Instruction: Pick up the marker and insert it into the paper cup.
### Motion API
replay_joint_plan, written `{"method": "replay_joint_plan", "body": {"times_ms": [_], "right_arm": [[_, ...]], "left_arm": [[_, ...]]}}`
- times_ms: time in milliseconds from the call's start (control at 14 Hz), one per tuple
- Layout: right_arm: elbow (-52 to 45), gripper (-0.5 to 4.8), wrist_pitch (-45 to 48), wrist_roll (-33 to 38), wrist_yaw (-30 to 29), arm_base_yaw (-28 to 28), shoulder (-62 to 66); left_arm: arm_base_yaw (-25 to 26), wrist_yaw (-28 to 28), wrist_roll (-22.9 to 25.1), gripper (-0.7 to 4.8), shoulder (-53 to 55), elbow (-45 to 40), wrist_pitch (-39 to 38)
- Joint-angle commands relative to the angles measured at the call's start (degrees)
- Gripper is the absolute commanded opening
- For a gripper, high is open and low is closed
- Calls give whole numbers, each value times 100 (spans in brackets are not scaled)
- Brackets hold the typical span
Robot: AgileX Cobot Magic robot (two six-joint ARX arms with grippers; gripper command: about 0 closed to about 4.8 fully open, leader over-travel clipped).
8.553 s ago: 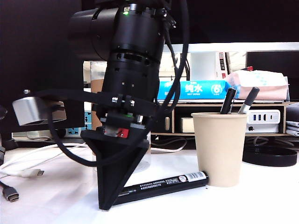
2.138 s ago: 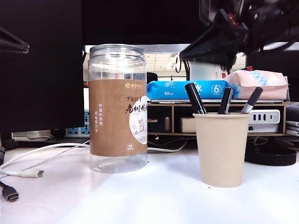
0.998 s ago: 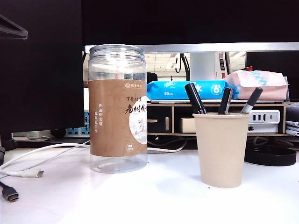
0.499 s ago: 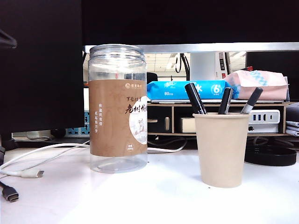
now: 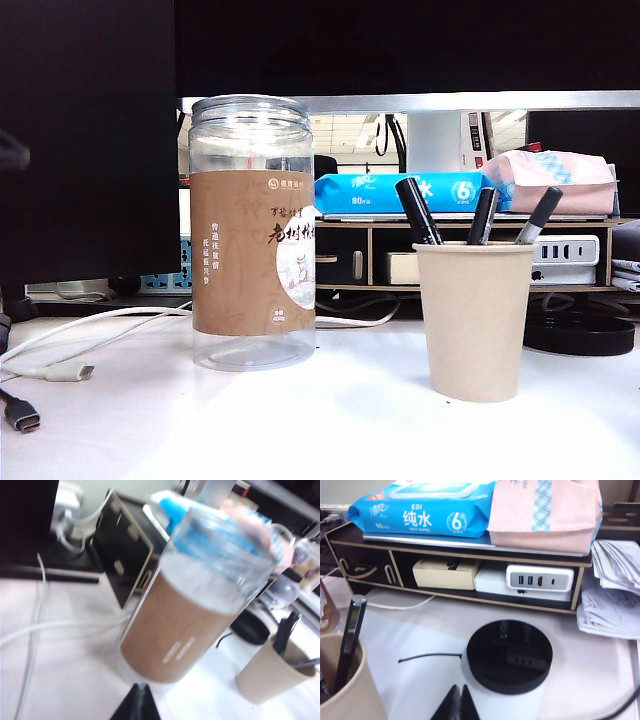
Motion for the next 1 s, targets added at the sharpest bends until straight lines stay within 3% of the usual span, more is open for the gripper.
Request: {"method": "replay_joint_plan", "body": {"times_ms": [71,143,214,356,998], "right_arm": [[-190,-5,396,4,15,4,-4],[-221,-5,393,2,15,4,-4],[-221,-5,393,2,15,4,-4],[-221,-5,389,4,13,4,-4],[-352,-5,306,2,105,4,-4]], "left_arm": [[7,-17,24,-5,0,-197,85],[7,-20,52,-5,0,-328,140],[7,-140,743,-5,-2,-619,538],[7,-271,1259,-5,0,-621,638],[7,-485,1370,-4,-2,-621,577]]}}
